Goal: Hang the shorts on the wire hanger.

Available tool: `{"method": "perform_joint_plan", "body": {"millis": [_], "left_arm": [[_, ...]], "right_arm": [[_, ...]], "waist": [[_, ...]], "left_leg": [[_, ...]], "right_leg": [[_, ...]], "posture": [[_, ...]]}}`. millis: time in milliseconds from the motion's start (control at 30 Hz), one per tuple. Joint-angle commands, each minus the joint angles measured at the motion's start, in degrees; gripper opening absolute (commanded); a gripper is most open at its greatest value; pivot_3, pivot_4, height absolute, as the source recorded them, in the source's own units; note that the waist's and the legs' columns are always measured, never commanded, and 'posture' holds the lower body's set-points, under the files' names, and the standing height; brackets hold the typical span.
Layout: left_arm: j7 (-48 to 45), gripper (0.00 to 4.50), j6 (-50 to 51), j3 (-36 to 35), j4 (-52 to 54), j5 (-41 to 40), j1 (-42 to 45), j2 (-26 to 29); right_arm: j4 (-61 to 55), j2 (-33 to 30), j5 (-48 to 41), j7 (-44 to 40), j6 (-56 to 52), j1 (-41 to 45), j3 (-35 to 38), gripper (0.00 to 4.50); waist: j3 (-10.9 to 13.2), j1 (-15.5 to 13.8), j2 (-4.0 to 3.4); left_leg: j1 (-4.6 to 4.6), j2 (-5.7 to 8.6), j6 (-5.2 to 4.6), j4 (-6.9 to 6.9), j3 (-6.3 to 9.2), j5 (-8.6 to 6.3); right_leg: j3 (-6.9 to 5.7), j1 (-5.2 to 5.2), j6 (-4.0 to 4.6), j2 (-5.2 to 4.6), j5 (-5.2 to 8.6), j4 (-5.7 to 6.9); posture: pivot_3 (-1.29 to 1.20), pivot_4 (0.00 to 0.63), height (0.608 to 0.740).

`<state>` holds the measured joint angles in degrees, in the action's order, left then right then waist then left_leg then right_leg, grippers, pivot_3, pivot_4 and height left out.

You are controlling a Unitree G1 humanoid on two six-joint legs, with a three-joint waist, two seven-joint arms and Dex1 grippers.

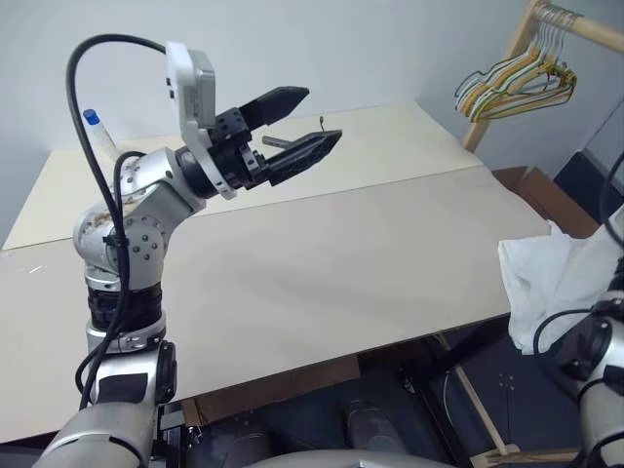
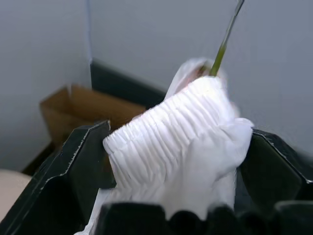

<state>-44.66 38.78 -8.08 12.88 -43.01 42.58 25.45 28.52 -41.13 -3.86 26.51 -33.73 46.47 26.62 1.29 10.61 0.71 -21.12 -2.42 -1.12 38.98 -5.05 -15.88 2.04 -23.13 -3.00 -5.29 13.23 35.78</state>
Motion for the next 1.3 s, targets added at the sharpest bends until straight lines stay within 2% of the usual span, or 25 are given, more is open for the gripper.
{"method": "perform_joint_plan", "body": {"millis": [33,167,333,500,567,700,833,1033,1167,1300], "left_arm": [[-0.4,4.50,-1.7,-0.2,0.6,-0.2,1.0,0.3],[-0.4,4.50,-2.7,0.0,0.9,0.3,0.1,0.4],[-0.9,4.50,-3.0,0.1,1.3,0.3,-0.4,1.1],[-1.7,4.50,-3.2,0.0,1.0,0.3,-0.4,2.0],[-2.0,4.50,-3.4,0.0,0.6,0.4,-0.3,2.3],[-2.5,4.50,-4.0,0.3,-0.6,1.1,0.0,2.8],[-3.1,4.50,-4.5,-0.1,-1.3,1.8,-1.2,3.7],[-7.5,4.50,-4.1,-0.9,-0.8,2.2,-7.8,8.7],[-5.7,4.50,-5.7,-1.5,2.7,4.3,-13.4,10.8],[-2.3,4.50,-6.3,-3.7,8.5,6.5,-21.2,12.5]], "right_arm": [[-7.7,0.4,3.2,0.9,6.7,-2.4,-1.1,4.46],[-9.4,2.3,2.7,-0.1,7.0,-3.9,-0.2,4.46],[-7.8,3.8,-0.2,0.6,3.6,-2.1,4.2,4.46],[-9.2,4.1,1.6,0.4,5.4,-3.7,3.2,4.46],[-10.8,4.2,3.0,-0.2,7.7,-4.8,1.6,4.46],[-16.9,4.2,4.4,-5.7,21.2,-8.9,-2.2,4.46],[-22.7,4.6,2.4,-14.9,30.0,-11.8,-5.7,4.46],[-28.4,6.3,-14.5,-42.4,26.7,-12.1,-11.1,4.46],[-29.3,4.5,-20.8,-59.0,22.3,-12.4,-16.0,4.46],[-27.5,3.9,-23.8,-74.8,20.8,-11.2,-21.9,4.46]], "waist": [[0.0,0.0,0.00],[0.0,0.2,0.00],[0.0,0.4,0.00],[0.0,0.6,0.00],[0.0,0.7,0.00],[0.0,0.9,0.00],[0.0,1.4,0.00],[0.0,1.6,0.02],[0.1,0.4,0.09],[0.1,-2.5,0.16]], "left_leg": [[0.01,0.00,0.00,0.00,-0.01,0.00],[0.02,0.01,0.00,0.01,-0.04,0.00],[0.01,0.03,-0.01,0.01,-0.03,0.00],[0.02,0.03,-0.01,0.00,-0.03,0.00],[0.02,0.03,-0.01,0.00,-0.03,0.00],[0.02,0.04,-0.01,-0.01,-0.04,0.00],[0.03,0.03,-0.01,-0.01,-0.03,0.00],[0.17,-0.07,-0.01,-0.01,-0.07,0.00],[0.15,-0.07,-0.02,-0.01,-0.06,-0.01],[0.08,-0.08,-0.04,-0.02,-0.09,-0.02]], "right_leg": [[0.01,0.00,-0.01,0.00,-0.01,0.00],[0.09,0.00,-0.02,0.02,-0.01,0.01],[0.12,0.02,-0.03,0.02,-0.02,-0.01],[0.14,0.01,-0.04,0.02,-0.03,-0.02],[0.14,0.02,-0.04,0.02,-0.03,-0.02],[0.15,0.01,-0.05,0.02,-0.02,-0.02],[0.15,0.01,-0.09,0.03,-0.01,-0.01],[0.20,0.09,-0.08,0.13,-0.04,0.02],[0.16,0.08,-0.08,0.09,-0.05,-0.01],[0.15,-0.01,-0.07,0.09,-0.06,-0.05]], "posture": [[-0.16,0.000,0.740],[-0.16,0.000,0.740],[-0.15,0.000,0.740],[-0.15,0.000,0.740],[-0.15,0.000,0.740],[-0.15,0.000,0.740],[-0.15,0.000,0.740],[-0.10,0.000,0.740],[-0.04,0.000,0.740],[0.05,0.000,0.740]]}}
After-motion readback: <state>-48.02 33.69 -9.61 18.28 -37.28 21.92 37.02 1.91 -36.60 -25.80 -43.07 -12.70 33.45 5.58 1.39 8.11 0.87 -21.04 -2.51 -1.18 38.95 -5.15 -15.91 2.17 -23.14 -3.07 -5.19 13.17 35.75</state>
